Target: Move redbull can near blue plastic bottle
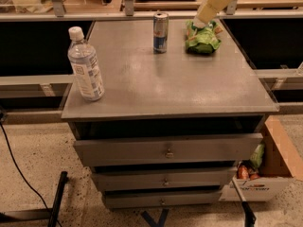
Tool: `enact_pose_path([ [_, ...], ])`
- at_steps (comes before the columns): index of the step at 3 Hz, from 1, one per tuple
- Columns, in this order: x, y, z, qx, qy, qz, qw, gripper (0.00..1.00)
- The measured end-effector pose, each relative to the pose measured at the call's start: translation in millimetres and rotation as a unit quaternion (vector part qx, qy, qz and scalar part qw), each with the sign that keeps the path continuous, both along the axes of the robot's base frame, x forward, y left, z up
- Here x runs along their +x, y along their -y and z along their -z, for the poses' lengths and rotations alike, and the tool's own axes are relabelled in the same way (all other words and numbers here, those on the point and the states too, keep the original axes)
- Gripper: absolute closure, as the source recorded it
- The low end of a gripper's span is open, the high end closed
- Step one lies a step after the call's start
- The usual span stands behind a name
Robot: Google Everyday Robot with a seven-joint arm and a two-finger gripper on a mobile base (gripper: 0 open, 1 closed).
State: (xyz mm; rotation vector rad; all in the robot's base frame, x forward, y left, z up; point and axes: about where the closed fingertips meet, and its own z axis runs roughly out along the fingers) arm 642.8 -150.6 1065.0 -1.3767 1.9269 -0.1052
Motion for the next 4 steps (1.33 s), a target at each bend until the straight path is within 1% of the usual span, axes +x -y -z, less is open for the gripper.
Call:
enact_pose_path([
  [1, 52, -2, 27, 0.016, 0.018, 0.004, 0.9997, 0.0],
  [2, 52, -2, 27, 0.016, 0.018, 0.004, 0.9997, 0.0],
  [3, 56, -5, 28, 0.031, 0.021, 0.007, 0.9993, 0.0],
  [4, 75, -12, 29, 0.064, 0.028, 0.011, 0.9975, 0.0],
])
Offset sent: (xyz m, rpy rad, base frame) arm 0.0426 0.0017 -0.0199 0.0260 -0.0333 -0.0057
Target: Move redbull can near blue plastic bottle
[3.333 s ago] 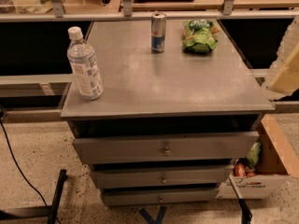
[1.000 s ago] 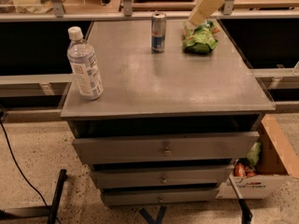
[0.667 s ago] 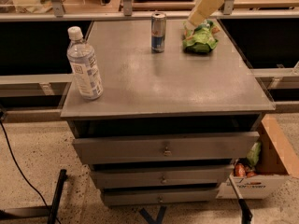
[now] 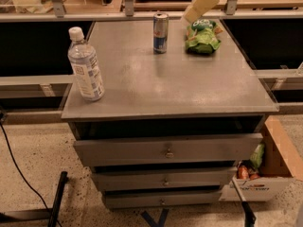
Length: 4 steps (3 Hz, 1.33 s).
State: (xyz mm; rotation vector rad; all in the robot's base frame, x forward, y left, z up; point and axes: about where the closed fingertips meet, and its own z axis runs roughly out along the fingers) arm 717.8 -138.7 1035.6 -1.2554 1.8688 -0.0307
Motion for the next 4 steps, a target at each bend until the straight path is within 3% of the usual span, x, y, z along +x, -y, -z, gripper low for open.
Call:
enact_pose_path([
  [2, 54, -18, 22, 0.061, 0.006, -0.007, 0.9981, 0.0],
  [4, 93, -41, 52, 0.127, 0.024, -0.02, 0.9914, 0.0],
])
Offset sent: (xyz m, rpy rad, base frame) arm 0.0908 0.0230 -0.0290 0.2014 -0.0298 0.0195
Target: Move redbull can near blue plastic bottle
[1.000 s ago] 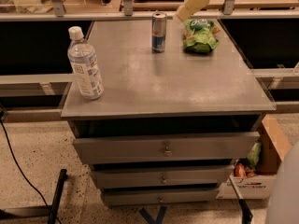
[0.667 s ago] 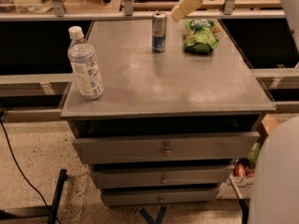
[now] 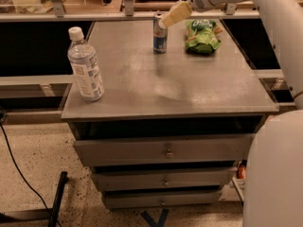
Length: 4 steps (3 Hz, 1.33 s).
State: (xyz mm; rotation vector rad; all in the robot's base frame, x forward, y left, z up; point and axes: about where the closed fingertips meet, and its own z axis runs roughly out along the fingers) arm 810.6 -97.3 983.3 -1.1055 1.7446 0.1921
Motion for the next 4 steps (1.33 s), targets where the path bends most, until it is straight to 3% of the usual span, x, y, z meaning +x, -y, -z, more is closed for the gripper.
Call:
enact_pose_path([
  [1, 11, -16, 14, 0.039, 0.011, -0.011, 0.9991, 0.0],
  [4, 19, -27, 43, 0.122, 0.021, -0.046, 0.9913, 0.0],
])
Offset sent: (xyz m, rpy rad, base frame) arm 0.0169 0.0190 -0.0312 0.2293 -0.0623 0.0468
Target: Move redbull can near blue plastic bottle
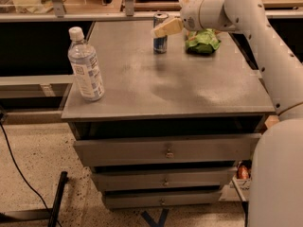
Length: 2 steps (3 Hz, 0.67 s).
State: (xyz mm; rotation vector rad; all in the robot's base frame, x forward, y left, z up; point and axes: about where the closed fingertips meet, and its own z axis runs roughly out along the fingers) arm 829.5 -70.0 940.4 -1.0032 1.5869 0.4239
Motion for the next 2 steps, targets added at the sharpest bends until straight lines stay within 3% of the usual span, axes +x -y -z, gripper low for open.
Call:
enact_pose_path([
  [2, 16, -3, 21, 0.023, -0.014, 0.002, 0.9996, 0.0],
])
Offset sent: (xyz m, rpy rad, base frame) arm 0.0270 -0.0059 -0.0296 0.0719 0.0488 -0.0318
